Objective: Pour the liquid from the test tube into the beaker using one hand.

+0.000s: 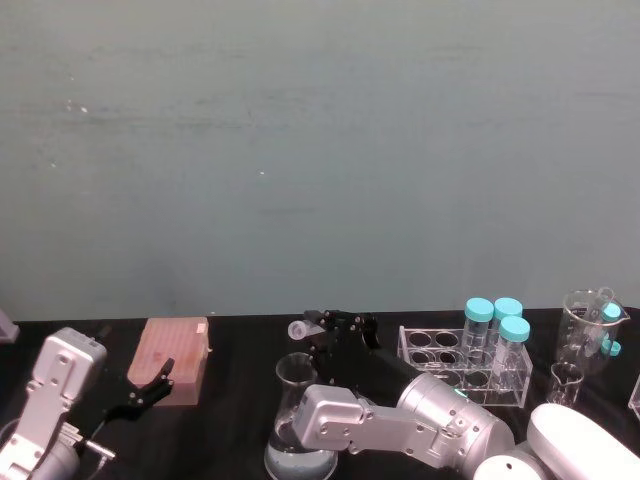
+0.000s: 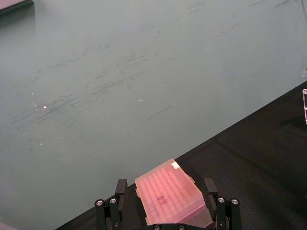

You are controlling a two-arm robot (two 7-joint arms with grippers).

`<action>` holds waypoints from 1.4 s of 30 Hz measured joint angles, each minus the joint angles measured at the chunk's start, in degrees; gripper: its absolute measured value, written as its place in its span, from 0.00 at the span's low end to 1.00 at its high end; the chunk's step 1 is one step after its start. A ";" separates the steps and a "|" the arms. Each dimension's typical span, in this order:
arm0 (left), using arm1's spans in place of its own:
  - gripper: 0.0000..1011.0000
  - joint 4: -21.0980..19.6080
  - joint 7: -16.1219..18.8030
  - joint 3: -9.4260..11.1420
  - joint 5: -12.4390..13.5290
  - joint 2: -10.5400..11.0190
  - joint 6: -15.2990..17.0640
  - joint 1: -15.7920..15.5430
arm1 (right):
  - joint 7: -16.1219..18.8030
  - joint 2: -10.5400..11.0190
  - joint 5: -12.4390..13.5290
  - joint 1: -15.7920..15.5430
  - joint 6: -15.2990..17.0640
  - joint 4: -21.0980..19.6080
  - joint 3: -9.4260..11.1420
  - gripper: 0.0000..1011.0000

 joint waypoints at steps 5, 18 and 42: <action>0.99 0.00 0.00 0.00 0.00 0.00 0.00 0.00 | -0.23 0.06 0.00 0.15 -0.36 0.36 0.00 0.21; 0.99 0.00 0.00 0.00 0.00 0.00 0.00 0.01 | -1.19 0.33 0.12 0.59 -1.28 1.62 0.61 0.21; 0.99 0.00 0.00 0.00 0.00 0.00 0.00 0.00 | -2.30 1.31 -0.91 0.43 -2.77 1.69 0.27 0.21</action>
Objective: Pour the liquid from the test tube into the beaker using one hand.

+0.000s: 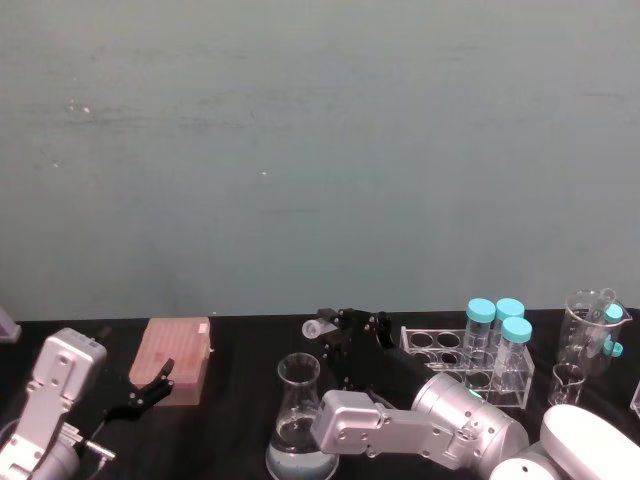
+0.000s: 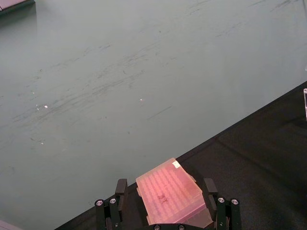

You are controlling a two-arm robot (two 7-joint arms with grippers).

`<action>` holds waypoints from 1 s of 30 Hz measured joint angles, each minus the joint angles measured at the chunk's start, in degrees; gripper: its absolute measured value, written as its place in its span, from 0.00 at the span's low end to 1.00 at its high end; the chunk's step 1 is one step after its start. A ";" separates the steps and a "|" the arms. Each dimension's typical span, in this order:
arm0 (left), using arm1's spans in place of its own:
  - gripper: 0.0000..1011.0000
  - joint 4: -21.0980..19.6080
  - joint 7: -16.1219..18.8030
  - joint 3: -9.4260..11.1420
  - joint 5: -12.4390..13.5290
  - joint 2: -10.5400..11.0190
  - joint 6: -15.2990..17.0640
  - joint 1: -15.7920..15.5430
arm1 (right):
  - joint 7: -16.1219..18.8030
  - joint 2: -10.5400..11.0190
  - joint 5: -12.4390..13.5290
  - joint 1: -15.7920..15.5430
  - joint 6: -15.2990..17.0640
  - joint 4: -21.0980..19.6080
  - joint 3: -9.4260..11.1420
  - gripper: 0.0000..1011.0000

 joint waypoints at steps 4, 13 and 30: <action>0.99 0.00 0.00 0.00 0.00 0.00 0.00 0.00 | -0.24 0.15 -0.37 -0.01 -0.20 -0.08 -0.17 0.21; 0.99 0.00 0.00 0.00 0.00 0.00 0.00 0.00 | -0.77 0.43 -1.45 -0.04 -0.35 -0.45 -0.62 0.21; 0.99 0.00 0.00 0.00 0.00 0.00 0.00 0.00 | -2.50 0.98 -4.68 0.39 -0.43 -0.75 -2.34 0.21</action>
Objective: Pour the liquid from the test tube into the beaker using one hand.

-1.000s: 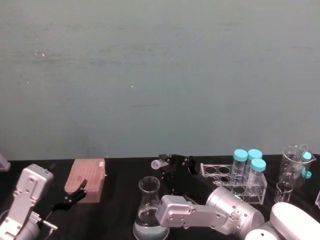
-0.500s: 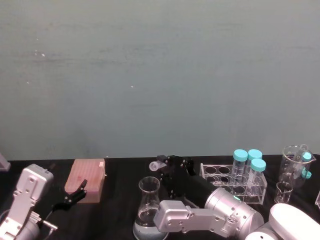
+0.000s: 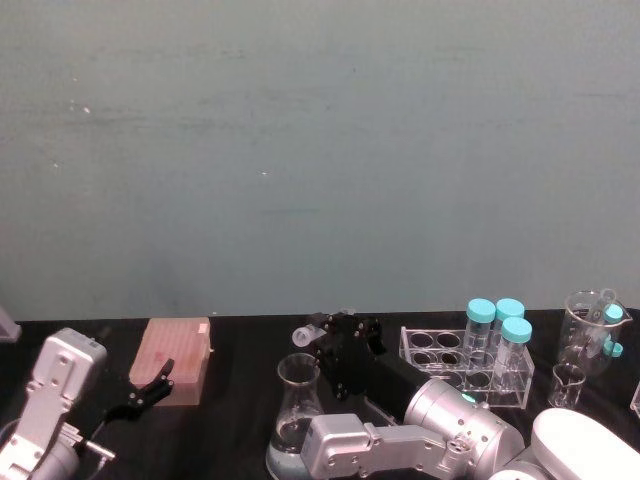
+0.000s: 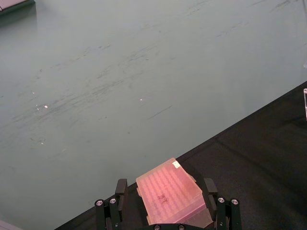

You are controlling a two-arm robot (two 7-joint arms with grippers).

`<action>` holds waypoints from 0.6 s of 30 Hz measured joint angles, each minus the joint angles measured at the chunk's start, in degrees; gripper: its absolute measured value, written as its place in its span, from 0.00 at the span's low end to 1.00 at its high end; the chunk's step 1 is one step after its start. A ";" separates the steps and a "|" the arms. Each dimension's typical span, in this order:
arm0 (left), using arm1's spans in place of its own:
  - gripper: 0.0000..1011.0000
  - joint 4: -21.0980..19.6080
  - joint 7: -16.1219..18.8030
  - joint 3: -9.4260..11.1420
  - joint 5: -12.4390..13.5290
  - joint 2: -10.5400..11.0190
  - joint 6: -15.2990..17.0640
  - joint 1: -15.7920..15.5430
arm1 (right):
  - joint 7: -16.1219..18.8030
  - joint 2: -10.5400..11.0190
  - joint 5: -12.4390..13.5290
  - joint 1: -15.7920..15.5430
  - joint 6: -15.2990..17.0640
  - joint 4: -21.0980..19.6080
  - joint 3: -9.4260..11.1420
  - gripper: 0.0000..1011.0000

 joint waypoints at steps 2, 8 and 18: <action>0.99 0.00 0.00 0.00 0.00 0.00 -0.01 0.00 | -0.10 0.03 -0.15 0.04 0.02 0.00 -0.10 0.21; 0.99 0.00 0.00 0.00 0.00 0.00 0.00 0.00 | -0.43 0.04 -0.60 0.31 0.23 0.11 -0.31 0.21; 0.99 0.00 0.00 0.00 0.00 0.00 0.00 0.00 | -0.91 -0.03 -1.03 0.69 0.44 0.82 -0.43 0.21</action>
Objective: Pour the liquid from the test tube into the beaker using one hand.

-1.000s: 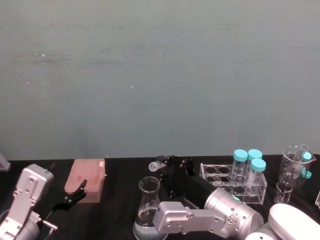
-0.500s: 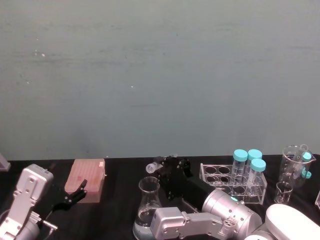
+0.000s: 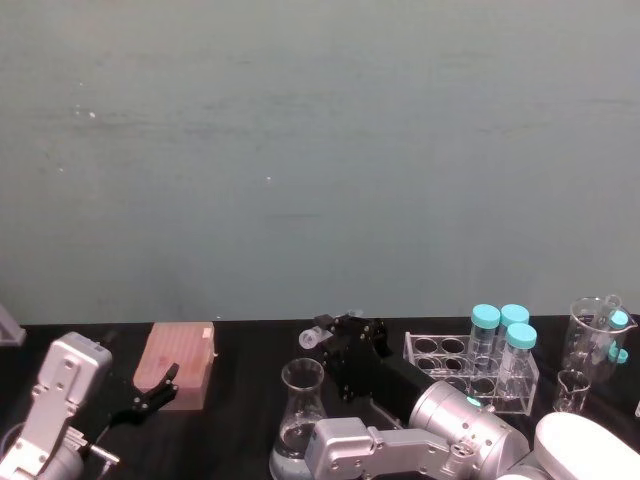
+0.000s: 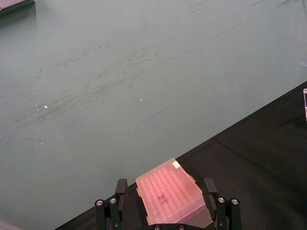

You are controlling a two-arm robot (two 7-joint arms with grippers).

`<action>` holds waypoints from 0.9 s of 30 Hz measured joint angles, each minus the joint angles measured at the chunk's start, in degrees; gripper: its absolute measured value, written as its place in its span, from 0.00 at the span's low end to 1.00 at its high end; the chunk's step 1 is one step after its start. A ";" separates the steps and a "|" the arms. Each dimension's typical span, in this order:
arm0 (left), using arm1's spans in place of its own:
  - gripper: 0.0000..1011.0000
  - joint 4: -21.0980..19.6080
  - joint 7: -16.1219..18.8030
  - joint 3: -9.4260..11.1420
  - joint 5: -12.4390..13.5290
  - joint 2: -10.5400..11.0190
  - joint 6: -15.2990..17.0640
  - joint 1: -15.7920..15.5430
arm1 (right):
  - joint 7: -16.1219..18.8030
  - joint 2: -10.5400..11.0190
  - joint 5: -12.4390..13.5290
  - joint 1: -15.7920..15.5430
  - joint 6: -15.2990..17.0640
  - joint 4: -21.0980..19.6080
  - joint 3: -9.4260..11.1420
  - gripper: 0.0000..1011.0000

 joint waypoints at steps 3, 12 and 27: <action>0.99 0.00 0.00 0.00 0.00 0.00 0.00 0.00 | -0.12 0.03 -0.10 0.13 -0.01 0.20 -0.03 0.21; 0.99 0.00 0.00 0.00 0.00 0.00 0.00 0.00 | -1.06 0.42 -0.96 0.32 -0.39 0.59 -0.31 0.21; 0.99 0.00 0.00 0.00 0.00 0.00 0.00 0.00 | -3.29 0.85 -2.90 0.76 -1.50 1.33 -1.16 0.21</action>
